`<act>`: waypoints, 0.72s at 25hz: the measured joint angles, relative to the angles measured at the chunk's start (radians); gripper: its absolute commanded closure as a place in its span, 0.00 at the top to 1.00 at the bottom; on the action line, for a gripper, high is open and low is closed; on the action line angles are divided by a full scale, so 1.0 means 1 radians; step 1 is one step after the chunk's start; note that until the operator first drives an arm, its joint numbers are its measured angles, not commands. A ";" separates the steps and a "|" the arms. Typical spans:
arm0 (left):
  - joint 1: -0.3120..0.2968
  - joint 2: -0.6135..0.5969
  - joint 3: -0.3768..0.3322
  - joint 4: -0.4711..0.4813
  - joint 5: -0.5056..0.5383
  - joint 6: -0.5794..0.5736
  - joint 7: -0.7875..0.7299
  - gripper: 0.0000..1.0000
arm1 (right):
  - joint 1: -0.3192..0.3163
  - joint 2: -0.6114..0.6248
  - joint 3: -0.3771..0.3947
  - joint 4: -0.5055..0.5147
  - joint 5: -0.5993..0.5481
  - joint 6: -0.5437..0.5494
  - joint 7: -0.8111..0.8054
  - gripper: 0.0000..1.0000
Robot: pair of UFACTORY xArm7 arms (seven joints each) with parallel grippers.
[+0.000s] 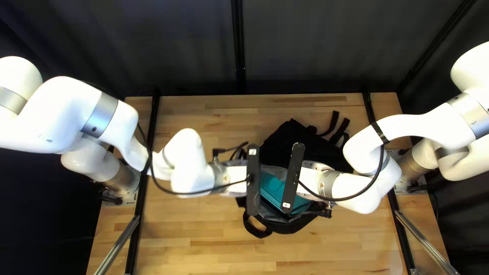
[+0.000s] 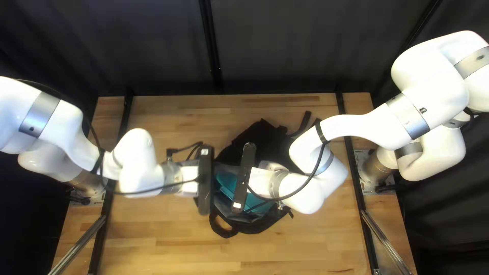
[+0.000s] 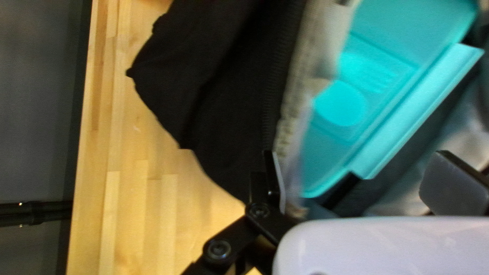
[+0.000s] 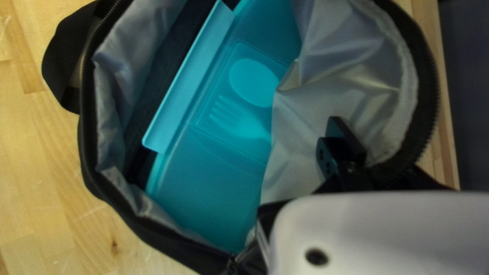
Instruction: Remove a lunch box from a kids backpack
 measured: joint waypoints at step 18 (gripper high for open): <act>0.004 0.066 0.001 0.019 0.250 -0.014 -0.137 1.00 | -0.007 -0.034 -0.025 -0.018 0.033 -0.029 -0.037 0.00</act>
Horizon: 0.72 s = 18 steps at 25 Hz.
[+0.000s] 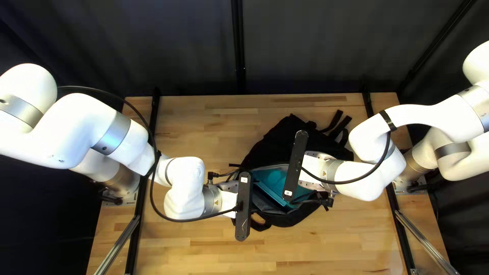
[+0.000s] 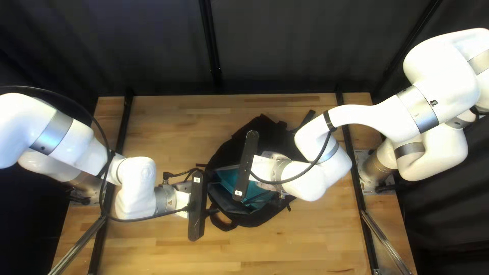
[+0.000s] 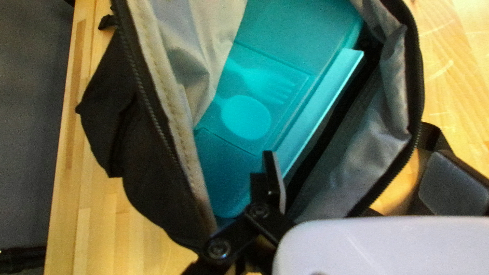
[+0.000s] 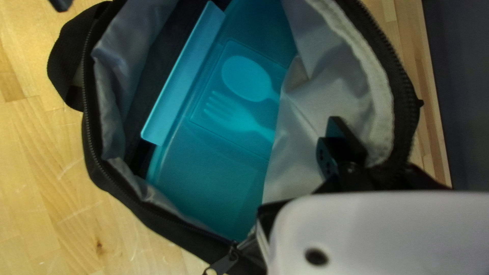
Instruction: Remove a lunch box from a kids backpack
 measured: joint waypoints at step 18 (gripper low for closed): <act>-0.051 0.100 -0.045 0.099 -0.144 0.227 0.166 1.00 | 0.013 -0.028 0.005 -0.006 0.019 0.007 -0.022 0.00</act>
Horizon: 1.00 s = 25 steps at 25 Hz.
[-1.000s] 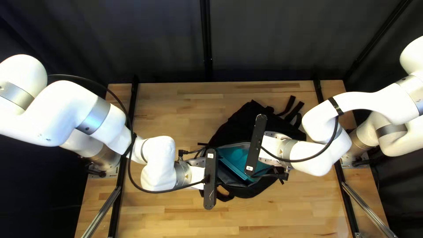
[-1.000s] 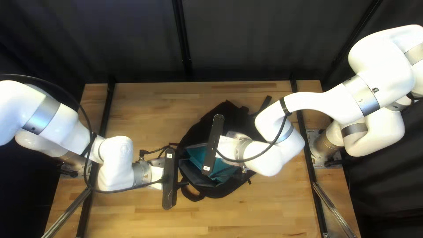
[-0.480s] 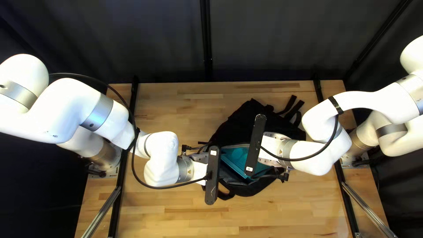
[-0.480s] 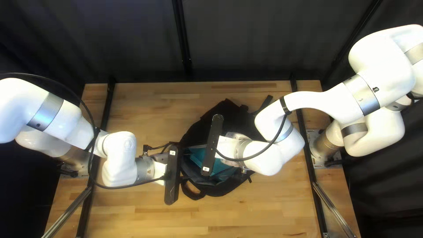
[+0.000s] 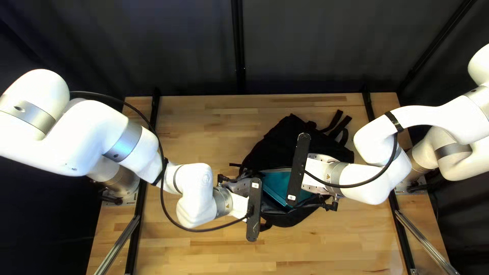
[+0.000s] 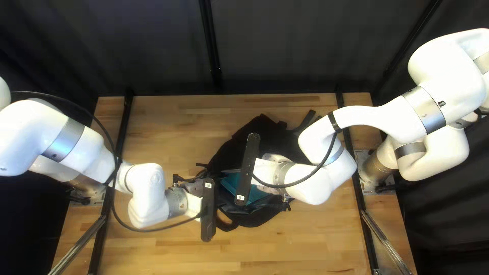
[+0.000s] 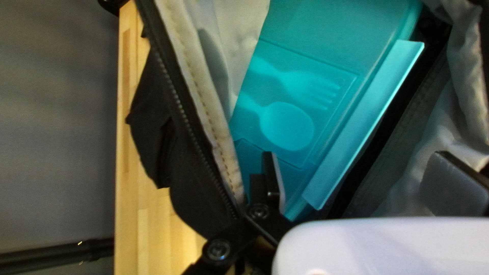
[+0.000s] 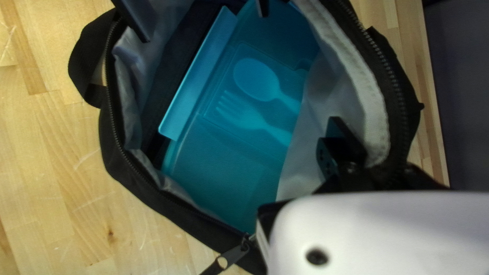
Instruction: Remove a lunch box from a kids backpack
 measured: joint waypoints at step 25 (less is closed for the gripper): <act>-0.009 0.101 -0.003 0.092 0.005 0.054 0.142 1.00 | 0.013 -0.026 0.011 -0.022 0.015 -0.002 0.011 0.00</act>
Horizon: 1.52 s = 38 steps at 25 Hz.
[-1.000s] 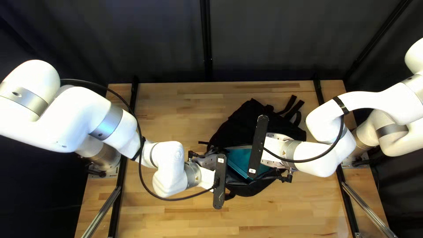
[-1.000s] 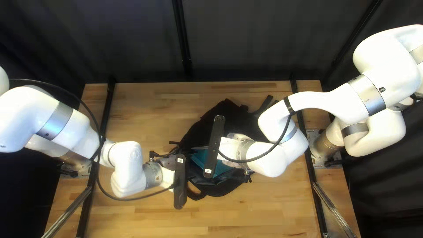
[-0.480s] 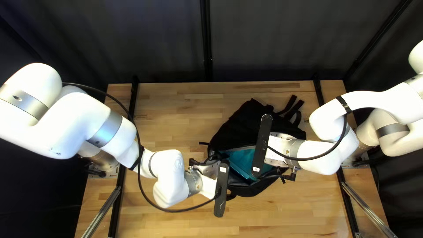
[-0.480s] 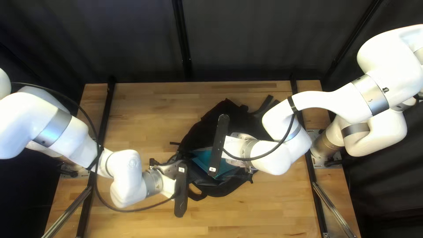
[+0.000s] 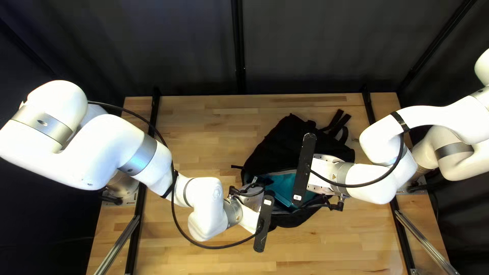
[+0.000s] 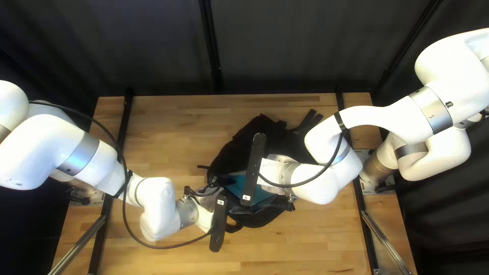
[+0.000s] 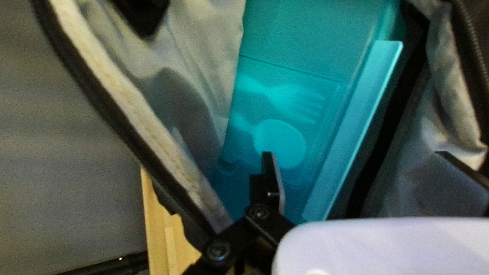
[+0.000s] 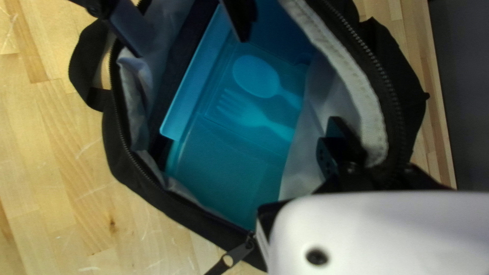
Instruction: Remove a lunch box from a kids backpack
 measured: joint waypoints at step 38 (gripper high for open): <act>0.043 0.057 0.035 0.024 0.084 -0.088 -0.021 0.00 | 0.004 0.020 0.007 0.020 -0.007 0.003 -0.008 0.00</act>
